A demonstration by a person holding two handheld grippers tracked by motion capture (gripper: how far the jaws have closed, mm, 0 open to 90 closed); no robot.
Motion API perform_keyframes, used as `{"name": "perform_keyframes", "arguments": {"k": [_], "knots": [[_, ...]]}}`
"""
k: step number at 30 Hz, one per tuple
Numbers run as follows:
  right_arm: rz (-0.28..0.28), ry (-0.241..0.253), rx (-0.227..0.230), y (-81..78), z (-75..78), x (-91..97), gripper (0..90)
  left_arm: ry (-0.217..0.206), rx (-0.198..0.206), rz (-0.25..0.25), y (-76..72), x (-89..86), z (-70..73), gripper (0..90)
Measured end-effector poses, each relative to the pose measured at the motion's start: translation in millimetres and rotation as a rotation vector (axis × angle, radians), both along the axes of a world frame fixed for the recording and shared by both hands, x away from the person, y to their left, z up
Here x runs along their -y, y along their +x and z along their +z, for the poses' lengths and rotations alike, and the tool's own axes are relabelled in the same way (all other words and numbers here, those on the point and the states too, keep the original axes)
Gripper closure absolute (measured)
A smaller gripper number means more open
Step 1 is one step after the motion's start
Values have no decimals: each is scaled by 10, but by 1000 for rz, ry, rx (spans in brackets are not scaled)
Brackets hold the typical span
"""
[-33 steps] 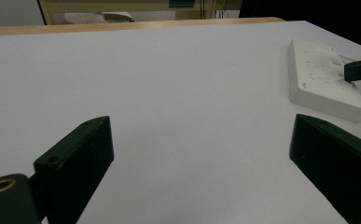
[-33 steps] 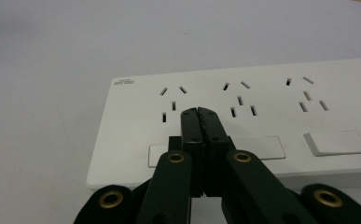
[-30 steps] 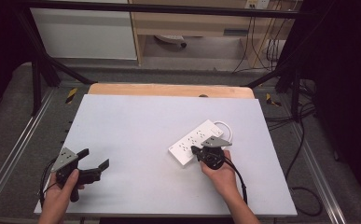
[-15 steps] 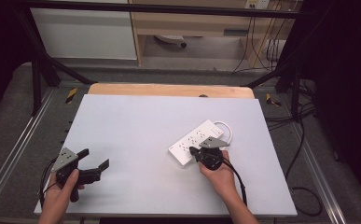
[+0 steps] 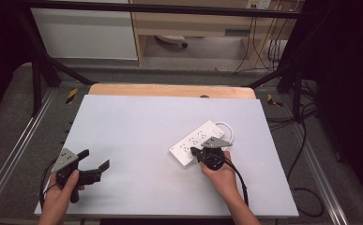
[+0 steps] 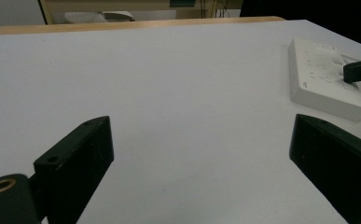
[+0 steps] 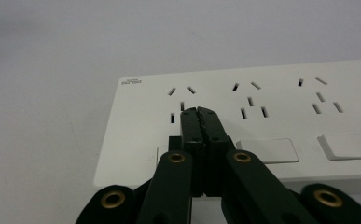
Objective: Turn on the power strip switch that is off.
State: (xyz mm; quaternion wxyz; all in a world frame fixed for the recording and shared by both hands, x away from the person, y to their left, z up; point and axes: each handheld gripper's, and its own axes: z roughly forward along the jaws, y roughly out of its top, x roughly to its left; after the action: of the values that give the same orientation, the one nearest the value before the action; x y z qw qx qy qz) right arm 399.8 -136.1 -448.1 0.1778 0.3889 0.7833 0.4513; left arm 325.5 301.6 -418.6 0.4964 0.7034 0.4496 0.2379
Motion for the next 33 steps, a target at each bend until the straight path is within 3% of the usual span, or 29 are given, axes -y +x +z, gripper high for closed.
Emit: {"name": "perform_keyframes", "arguments": {"k": [7,26,33], "knots": [[-8,19,-12,15,-14,40,900,1,3,1,-3,2,5,62],[2,69,29,-11,107,76,900,0,3,6,2,-12,3,62],[5,93,43,-18,174,93,862,-3,2,8,2,-17,1,62]]}}
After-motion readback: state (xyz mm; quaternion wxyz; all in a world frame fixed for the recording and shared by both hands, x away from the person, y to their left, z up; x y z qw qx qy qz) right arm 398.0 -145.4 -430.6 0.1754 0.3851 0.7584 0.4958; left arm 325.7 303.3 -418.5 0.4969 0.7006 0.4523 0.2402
